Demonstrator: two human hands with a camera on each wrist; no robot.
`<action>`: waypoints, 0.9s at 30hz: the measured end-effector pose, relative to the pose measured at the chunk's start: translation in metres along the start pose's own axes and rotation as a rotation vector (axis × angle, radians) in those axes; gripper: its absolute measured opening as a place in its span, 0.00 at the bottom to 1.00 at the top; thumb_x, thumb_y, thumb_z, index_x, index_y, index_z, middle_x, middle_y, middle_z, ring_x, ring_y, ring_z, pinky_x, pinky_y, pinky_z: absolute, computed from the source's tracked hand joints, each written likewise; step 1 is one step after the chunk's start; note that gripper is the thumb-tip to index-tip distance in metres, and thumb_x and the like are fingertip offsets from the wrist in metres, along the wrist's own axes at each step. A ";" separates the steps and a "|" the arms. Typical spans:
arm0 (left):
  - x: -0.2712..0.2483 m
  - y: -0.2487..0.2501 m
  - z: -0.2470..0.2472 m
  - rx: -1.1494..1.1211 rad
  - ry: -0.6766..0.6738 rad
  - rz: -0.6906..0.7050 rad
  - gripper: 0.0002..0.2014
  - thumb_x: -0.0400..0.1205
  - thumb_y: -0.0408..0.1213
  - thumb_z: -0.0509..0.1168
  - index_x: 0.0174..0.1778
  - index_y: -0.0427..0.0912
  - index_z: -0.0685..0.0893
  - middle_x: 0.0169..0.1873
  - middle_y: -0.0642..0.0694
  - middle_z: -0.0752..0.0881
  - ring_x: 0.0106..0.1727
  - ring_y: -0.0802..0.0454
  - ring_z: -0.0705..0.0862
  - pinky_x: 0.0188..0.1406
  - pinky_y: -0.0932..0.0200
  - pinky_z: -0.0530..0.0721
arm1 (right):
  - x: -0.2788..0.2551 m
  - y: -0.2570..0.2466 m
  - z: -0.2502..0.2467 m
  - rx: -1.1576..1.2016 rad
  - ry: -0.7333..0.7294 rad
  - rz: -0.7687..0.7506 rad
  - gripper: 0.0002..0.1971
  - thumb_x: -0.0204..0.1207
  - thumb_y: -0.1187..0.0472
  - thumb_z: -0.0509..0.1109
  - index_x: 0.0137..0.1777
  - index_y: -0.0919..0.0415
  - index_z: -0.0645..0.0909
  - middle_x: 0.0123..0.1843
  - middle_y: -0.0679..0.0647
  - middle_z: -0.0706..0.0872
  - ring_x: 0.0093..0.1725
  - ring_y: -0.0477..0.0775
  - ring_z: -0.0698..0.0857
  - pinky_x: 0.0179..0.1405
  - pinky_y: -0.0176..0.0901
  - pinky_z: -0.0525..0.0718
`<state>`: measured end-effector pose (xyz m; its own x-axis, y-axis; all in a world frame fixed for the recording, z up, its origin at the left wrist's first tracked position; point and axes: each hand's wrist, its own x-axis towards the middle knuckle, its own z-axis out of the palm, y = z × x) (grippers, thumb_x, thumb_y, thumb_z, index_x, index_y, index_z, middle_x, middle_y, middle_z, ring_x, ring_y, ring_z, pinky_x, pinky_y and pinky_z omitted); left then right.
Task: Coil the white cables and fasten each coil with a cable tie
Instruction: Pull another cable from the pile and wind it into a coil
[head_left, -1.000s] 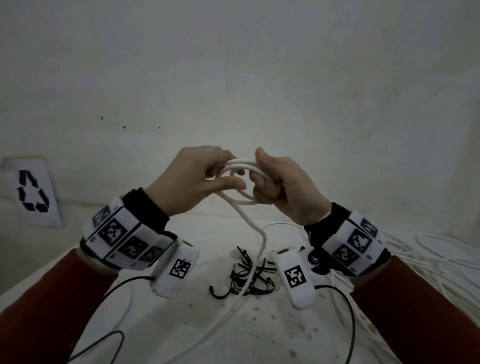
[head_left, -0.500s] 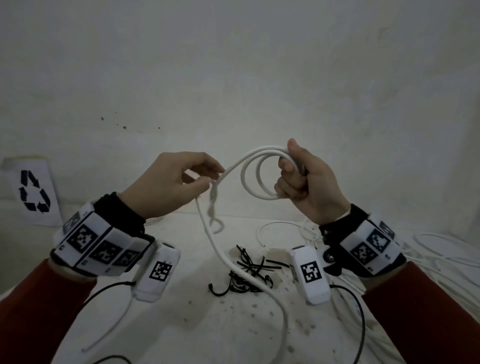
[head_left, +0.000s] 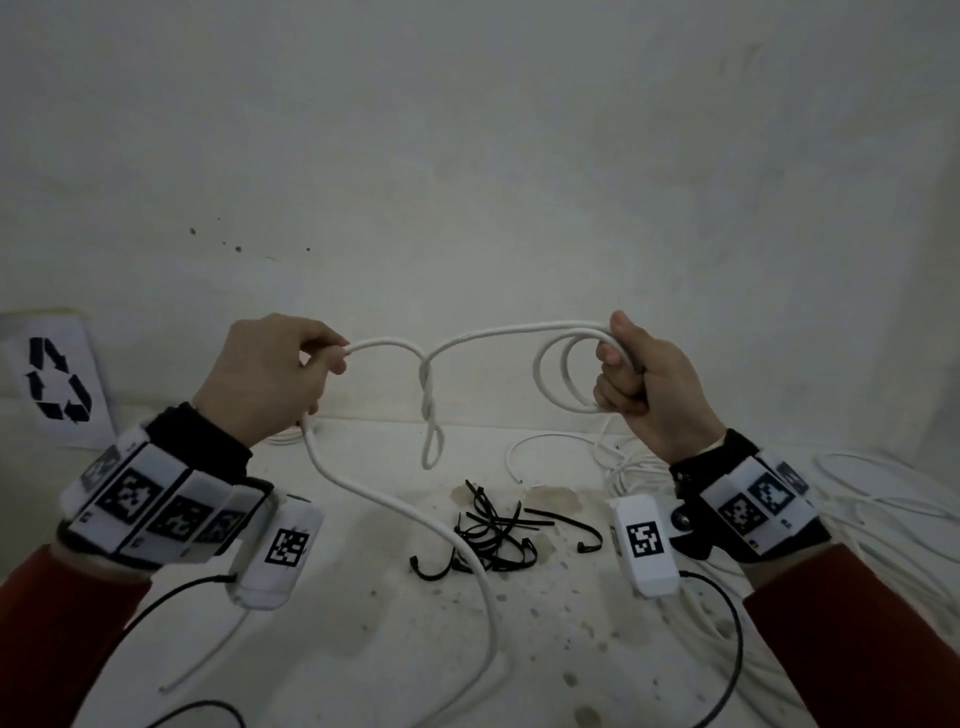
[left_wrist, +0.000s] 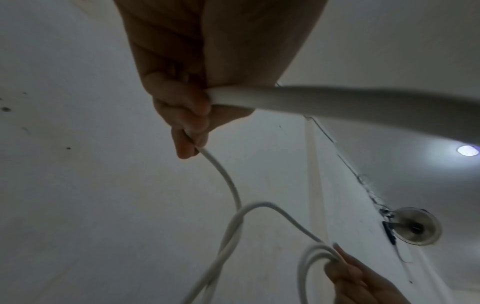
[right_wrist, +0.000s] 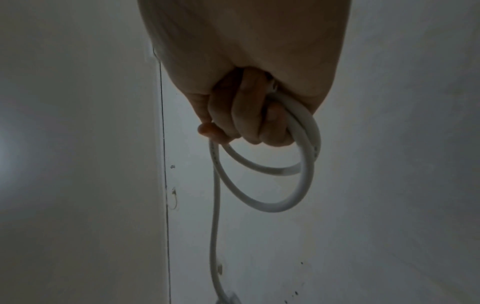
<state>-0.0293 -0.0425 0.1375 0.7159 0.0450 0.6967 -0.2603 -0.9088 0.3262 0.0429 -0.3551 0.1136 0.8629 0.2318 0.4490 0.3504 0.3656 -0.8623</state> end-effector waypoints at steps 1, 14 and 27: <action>0.001 -0.006 0.001 0.002 0.011 -0.013 0.07 0.81 0.33 0.66 0.39 0.44 0.87 0.30 0.60 0.86 0.24 0.65 0.83 0.28 0.79 0.75 | -0.002 0.003 -0.005 -0.008 0.021 0.006 0.22 0.85 0.51 0.56 0.29 0.59 0.71 0.15 0.45 0.57 0.14 0.44 0.54 0.20 0.38 0.55; -0.008 -0.099 0.046 0.039 -0.094 -0.330 0.08 0.81 0.28 0.64 0.39 0.37 0.86 0.29 0.43 0.87 0.19 0.67 0.81 0.22 0.79 0.74 | -0.015 0.008 -0.092 0.149 0.327 0.080 0.22 0.87 0.50 0.53 0.30 0.57 0.68 0.12 0.44 0.57 0.11 0.42 0.55 0.17 0.38 0.53; -0.016 -0.199 0.079 -0.002 -0.207 -0.490 0.08 0.84 0.30 0.61 0.44 0.34 0.85 0.34 0.37 0.86 0.15 0.50 0.79 0.16 0.60 0.78 | -0.013 -0.009 -0.114 0.238 0.494 0.063 0.25 0.87 0.52 0.52 0.26 0.56 0.70 0.11 0.45 0.57 0.10 0.43 0.54 0.14 0.36 0.54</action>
<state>0.0620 0.1044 0.0107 0.8669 0.3807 0.3217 0.1353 -0.8010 0.5832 0.0705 -0.4645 0.0887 0.9678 -0.1699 0.1857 0.2503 0.5718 -0.7812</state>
